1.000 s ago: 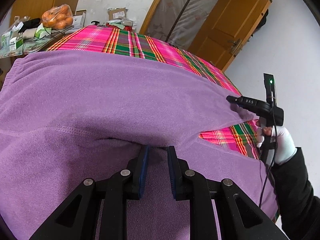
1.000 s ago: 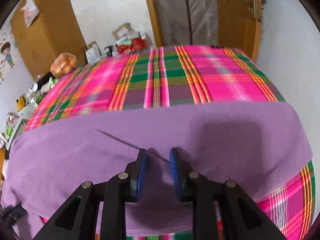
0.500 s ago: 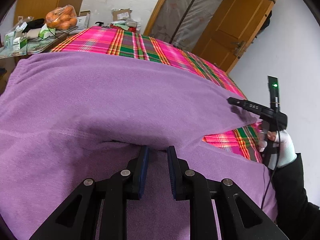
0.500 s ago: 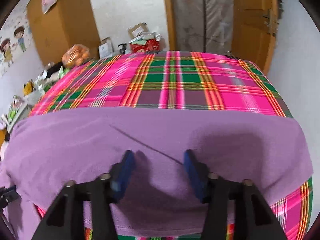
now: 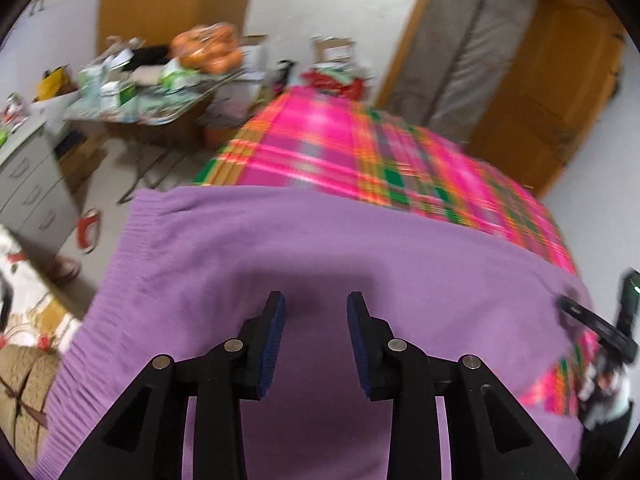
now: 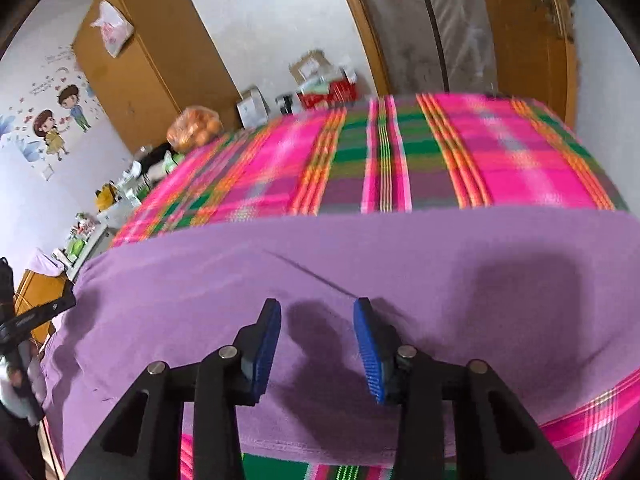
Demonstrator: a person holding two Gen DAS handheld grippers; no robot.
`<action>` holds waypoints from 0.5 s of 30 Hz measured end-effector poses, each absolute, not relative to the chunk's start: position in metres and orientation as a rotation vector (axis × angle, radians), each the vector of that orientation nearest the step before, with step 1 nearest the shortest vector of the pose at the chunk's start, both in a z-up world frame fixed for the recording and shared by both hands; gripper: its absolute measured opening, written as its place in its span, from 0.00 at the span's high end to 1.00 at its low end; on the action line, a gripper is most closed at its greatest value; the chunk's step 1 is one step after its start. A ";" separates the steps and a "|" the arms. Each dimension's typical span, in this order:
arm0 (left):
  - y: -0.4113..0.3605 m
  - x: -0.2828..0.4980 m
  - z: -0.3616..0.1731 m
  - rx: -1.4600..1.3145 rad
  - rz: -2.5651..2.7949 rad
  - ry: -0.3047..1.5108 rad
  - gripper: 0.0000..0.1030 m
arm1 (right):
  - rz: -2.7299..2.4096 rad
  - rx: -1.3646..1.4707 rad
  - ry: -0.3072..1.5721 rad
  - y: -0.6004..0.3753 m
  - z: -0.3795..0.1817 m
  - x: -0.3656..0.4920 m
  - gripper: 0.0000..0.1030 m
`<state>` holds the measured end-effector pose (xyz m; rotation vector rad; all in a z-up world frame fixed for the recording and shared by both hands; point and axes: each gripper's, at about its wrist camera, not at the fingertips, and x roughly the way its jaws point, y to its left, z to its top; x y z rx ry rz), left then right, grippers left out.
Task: Fold clothes
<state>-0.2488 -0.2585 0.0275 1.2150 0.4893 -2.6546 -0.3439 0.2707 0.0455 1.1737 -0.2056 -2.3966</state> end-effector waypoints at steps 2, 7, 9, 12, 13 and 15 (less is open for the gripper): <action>-0.268 -0.253 0.020 1.200 -2.598 0.490 0.68 | -2.396 1.173 -0.207 0.271 0.045 -0.344 0.63; -0.262 -0.256 0.011 1.151 -2.577 0.384 0.68 | -2.396 1.175 -0.201 0.266 0.038 -0.354 0.63; -0.254 -0.259 0.010 1.154 -2.558 0.299 0.68 | -2.403 1.177 -0.181 0.265 0.038 -0.356 0.62; -0.250 -0.262 0.009 1.162 -2.539 0.247 0.67 | -2.413 1.180 -0.155 0.256 0.039 -0.359 0.62; -0.249 -0.262 0.009 1.162 -2.537 0.242 0.67 | -2.416 1.180 -0.148 0.255 0.039 -0.359 0.62; -0.248 -0.263 0.009 1.162 -2.535 0.237 0.67 | -2.420 1.181 -0.135 0.254 0.040 -0.358 0.62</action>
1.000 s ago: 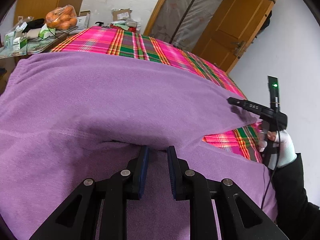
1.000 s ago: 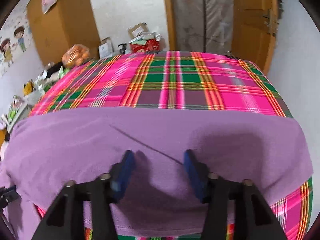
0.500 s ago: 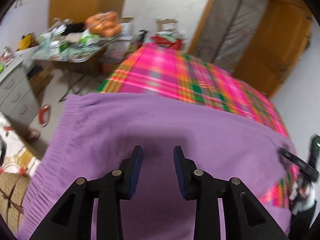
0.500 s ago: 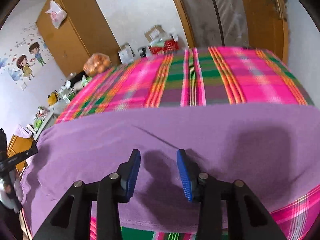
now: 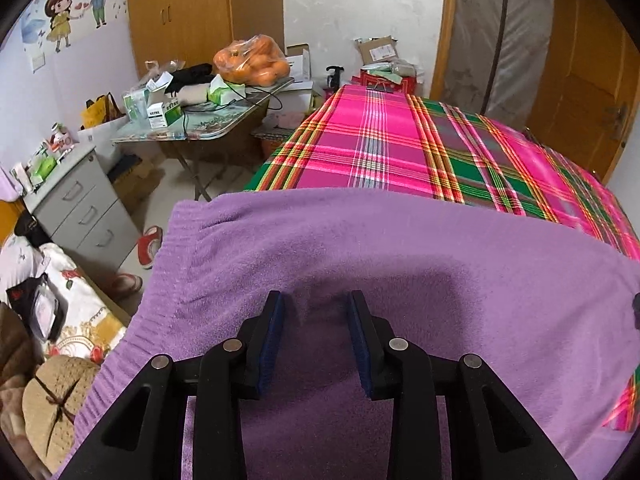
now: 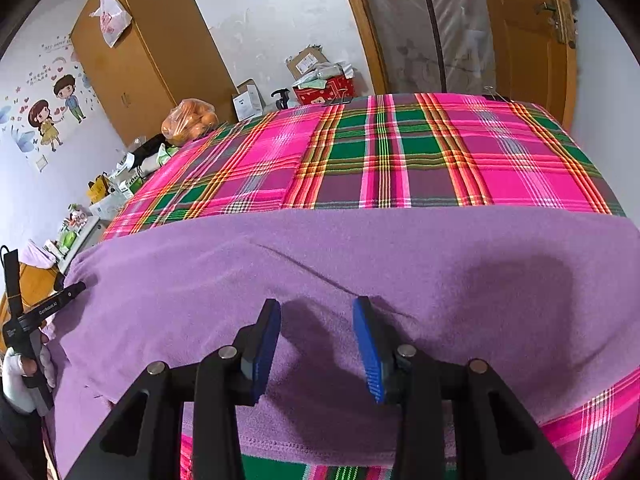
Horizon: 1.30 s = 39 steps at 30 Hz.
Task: Fold clothes
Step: 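Close the left gripper on the ribbed garment hem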
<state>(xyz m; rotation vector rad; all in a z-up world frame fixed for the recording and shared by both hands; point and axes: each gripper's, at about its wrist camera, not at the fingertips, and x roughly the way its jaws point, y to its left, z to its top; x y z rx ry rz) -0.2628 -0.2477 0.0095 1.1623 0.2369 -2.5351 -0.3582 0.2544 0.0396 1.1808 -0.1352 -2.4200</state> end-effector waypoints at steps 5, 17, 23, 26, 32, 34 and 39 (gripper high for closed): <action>-0.247 -0.264 0.009 1.163 -2.533 0.233 0.67 | -2.424 1.182 -0.121 0.256 0.041 -0.356 0.62; -0.249 -0.260 0.009 1.157 -2.552 0.270 0.66 | -2.441 1.185 -0.092 0.247 0.041 -0.355 0.62; -0.252 -0.261 0.009 1.155 -2.561 0.296 0.66 | -2.431 1.185 -0.123 0.248 0.039 -0.357 0.62; -0.254 -0.261 0.009 1.151 -2.566 0.316 0.66 | -2.441 1.187 -0.091 0.245 0.039 -0.357 0.62; -0.243 -0.268 0.008 1.185 -2.558 0.230 0.51 | -2.444 1.188 -0.072 0.243 0.039 -0.356 0.60; -0.238 -0.273 0.007 1.200 -2.556 0.193 0.47 | -2.444 1.188 -0.068 0.243 0.039 -0.356 0.60; -0.253 -0.281 0.012 1.230 -2.567 0.278 0.46 | -2.436 1.185 -0.082 0.245 0.040 -0.357 0.59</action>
